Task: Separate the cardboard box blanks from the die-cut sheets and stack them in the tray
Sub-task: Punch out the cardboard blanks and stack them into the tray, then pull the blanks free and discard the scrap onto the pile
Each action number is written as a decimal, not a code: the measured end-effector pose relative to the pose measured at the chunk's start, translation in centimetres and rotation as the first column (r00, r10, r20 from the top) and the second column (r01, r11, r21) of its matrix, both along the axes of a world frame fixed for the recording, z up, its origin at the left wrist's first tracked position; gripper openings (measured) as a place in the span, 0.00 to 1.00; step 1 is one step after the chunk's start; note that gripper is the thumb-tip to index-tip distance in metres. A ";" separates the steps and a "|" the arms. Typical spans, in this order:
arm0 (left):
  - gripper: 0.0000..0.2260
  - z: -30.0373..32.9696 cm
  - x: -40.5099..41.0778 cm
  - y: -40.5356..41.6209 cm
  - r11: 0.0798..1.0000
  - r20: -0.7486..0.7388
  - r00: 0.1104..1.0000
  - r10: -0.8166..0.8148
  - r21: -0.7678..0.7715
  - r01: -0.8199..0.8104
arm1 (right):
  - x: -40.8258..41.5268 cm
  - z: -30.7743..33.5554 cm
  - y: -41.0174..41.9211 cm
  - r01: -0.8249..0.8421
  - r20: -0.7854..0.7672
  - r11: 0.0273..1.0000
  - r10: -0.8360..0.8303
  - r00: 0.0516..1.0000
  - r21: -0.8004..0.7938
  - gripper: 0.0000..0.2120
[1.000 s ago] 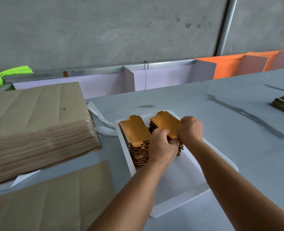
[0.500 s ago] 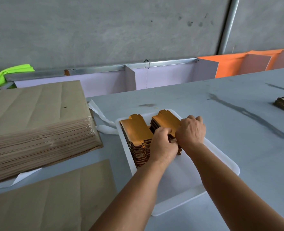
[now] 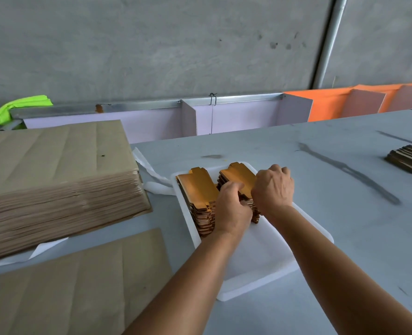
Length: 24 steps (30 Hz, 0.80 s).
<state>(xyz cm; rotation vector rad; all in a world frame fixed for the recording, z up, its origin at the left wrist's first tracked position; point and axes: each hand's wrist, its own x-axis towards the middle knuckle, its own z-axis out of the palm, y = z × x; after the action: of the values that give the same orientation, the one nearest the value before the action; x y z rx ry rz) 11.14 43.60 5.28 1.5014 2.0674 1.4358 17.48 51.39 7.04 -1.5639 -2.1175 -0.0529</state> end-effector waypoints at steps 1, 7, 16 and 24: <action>0.20 0.5 0.1 -0.6 1.000 -0.016 1.000 0.007 0.026 -0.007 | 0.1 0.3 -0.6 -0.016 -0.016 1.000 0.016 1.000 0.001 0.08; 0.19 4.0 -0.3 -7.9 0.972 -0.125 0.990 0.063 0.232 -0.032 | 0.0 1.7 -5.9 -0.153 -0.153 0.985 0.165 0.974 0.085 0.11; 0.16 0.7 -3.8 -25.3 1.000 -0.358 0.934 0.020 0.021 -0.014 | -3.1 1.8 -18.4 -0.457 -0.309 0.877 0.480 0.821 0.147 0.10; 0.28 0.8 -11.9 -41.8 0.886 -0.480 0.874 -0.077 -0.435 -0.161 | -4.8 -2.3 -30.5 -0.750 -0.266 0.570 0.706 0.656 -0.337 0.11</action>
<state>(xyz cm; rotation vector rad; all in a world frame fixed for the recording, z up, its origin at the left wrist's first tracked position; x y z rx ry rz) -0.80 1.84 6.05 1.7197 2.4972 0.5093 12.69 20.85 4.77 -0.6992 -2.6375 0.8116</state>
